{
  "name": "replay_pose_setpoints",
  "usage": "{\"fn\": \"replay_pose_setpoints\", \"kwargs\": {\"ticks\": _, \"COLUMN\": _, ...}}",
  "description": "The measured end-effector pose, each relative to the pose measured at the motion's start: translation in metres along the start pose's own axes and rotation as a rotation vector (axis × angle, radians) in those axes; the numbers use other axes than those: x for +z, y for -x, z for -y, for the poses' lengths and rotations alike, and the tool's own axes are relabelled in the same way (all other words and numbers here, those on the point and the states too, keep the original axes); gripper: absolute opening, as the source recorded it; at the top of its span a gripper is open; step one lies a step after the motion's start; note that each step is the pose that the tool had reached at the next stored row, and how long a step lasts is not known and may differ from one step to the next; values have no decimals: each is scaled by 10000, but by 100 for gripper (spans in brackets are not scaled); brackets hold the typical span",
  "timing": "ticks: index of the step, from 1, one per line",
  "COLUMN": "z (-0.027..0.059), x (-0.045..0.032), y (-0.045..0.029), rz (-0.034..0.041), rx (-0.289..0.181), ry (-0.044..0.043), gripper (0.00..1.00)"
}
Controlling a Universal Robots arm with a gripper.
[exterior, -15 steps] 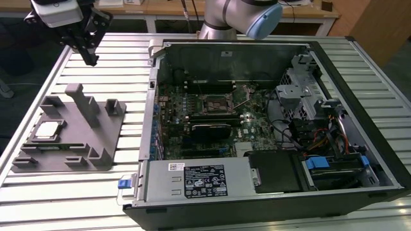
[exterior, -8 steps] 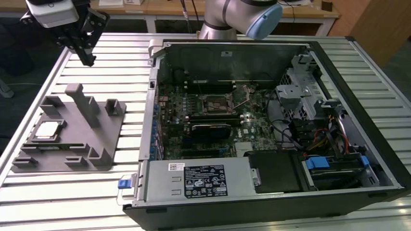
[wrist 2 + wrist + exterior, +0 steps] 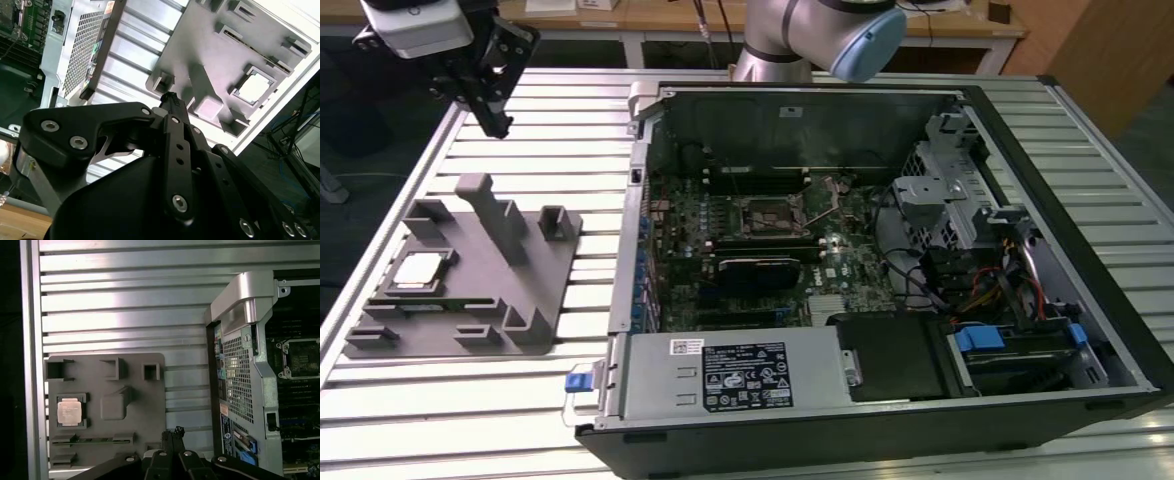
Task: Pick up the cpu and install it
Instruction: 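Reach for the cpu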
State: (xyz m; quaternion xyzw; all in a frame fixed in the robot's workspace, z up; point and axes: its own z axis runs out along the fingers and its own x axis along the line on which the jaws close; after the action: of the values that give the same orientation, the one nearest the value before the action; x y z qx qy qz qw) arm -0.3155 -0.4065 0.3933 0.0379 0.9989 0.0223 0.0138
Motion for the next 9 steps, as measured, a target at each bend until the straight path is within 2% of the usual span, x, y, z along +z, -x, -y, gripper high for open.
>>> {"fn": "replay_pose_setpoints", "kwargs": {"ticks": 9, "z": 13, "x": -2, "y": -69, "rz": 0, "rx": 0, "ry": 2, "gripper": 11}}
